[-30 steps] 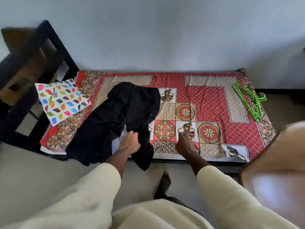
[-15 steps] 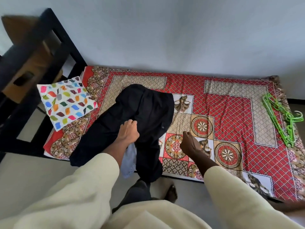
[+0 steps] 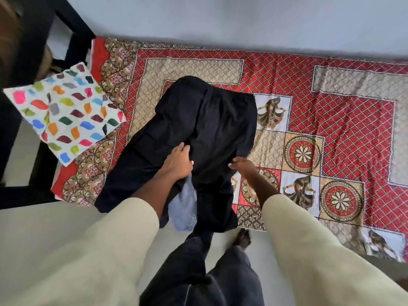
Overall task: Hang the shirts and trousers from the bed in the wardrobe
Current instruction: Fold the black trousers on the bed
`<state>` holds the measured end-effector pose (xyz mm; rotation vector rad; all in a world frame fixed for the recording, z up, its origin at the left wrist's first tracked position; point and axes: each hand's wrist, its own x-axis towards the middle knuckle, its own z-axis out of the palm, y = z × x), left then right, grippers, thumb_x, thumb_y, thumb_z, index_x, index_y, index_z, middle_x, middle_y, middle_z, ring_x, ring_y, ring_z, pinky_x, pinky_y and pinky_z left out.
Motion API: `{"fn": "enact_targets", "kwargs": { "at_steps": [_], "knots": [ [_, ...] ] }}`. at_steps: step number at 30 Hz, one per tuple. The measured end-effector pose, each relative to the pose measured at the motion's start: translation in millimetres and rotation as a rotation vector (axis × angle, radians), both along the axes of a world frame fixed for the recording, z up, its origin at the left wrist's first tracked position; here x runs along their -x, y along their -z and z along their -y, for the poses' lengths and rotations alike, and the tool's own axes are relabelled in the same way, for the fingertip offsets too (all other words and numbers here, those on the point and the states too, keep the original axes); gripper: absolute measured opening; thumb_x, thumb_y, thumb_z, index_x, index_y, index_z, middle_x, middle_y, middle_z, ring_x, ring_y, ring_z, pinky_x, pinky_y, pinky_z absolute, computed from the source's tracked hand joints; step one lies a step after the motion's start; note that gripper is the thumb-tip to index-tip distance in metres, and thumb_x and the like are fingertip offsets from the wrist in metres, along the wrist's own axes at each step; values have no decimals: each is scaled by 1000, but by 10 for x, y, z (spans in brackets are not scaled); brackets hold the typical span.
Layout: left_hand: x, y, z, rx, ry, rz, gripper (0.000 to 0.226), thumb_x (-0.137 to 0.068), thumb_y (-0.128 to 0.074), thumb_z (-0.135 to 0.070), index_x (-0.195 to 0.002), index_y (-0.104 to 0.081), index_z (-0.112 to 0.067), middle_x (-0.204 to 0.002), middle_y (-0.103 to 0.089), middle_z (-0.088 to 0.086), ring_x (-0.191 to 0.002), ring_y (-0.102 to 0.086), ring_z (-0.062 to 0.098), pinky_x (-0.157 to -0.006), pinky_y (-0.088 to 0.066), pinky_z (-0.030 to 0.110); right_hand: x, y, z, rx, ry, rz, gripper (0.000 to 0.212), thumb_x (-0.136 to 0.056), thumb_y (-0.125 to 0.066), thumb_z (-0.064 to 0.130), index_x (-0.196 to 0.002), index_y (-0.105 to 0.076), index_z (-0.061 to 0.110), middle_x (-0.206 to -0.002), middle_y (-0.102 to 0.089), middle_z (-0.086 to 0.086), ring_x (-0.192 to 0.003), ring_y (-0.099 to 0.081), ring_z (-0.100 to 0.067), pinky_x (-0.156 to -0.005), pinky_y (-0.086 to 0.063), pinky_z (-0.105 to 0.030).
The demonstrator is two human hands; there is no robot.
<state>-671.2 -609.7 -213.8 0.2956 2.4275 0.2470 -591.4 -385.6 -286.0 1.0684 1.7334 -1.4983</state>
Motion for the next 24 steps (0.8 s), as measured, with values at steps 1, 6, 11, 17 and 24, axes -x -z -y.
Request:
{"fn": "enact_targets", "kwargs": {
  "at_steps": [1, 6, 11, 17, 24],
  "knots": [
    [31, 70, 12, -5, 3, 17, 63, -98, -55, -27, -151, -26, -11, -163, -16, 8, -148, -18, 28, -116, -28, 45, 83, 136, 26, 1, -26, 6, 50, -90, -66, 20, -138, -52, 14, -139, -52, -13, -115, -51, -21, -88, -46, -32],
    [167, 237, 151, -62, -20, -6, 60, -97, -55, -25, -150, -30, -10, -162, -18, 10, -147, -20, 28, -115, -30, 46, 342, 851, 97, 64, -48, 114, 66, -84, -71, 44, -144, -47, 30, -159, -22, -10, -145, -26, -30, -115, -32, -50],
    [269, 287, 386, -18, -64, -13, 60, -97, -56, -24, -151, -31, -11, -161, -21, 7, -147, -21, 25, -116, -30, 44, 321, 1638, 119, 214, 343, 202, 116, -41, -90, 41, -142, -41, 13, -151, -39, -6, -127, -51, -31, -103, -46, -50],
    [360, 187, 471, 56, -8, 30, 56, -97, -56, -25, -147, -37, -9, -160, -21, 9, -146, -23, 28, -116, -30, 44, 329, 1488, 77, 285, 569, 239, 69, -59, -88, 22, -121, -62, 9, -111, -71, -12, -98, -69, -34, -87, -56, -51],
    [489, 52, 302, -6, -27, -19, 52, -97, -56, -25, -145, -41, -11, -158, -27, 7, -144, -27, 25, -113, -33, 43, 418, 900, 95, 228, 804, 28, 9, -80, -68, 13, -88, -65, 12, -76, -69, 0, -70, -67, -16, -65, -56, -30]
  ]
}}
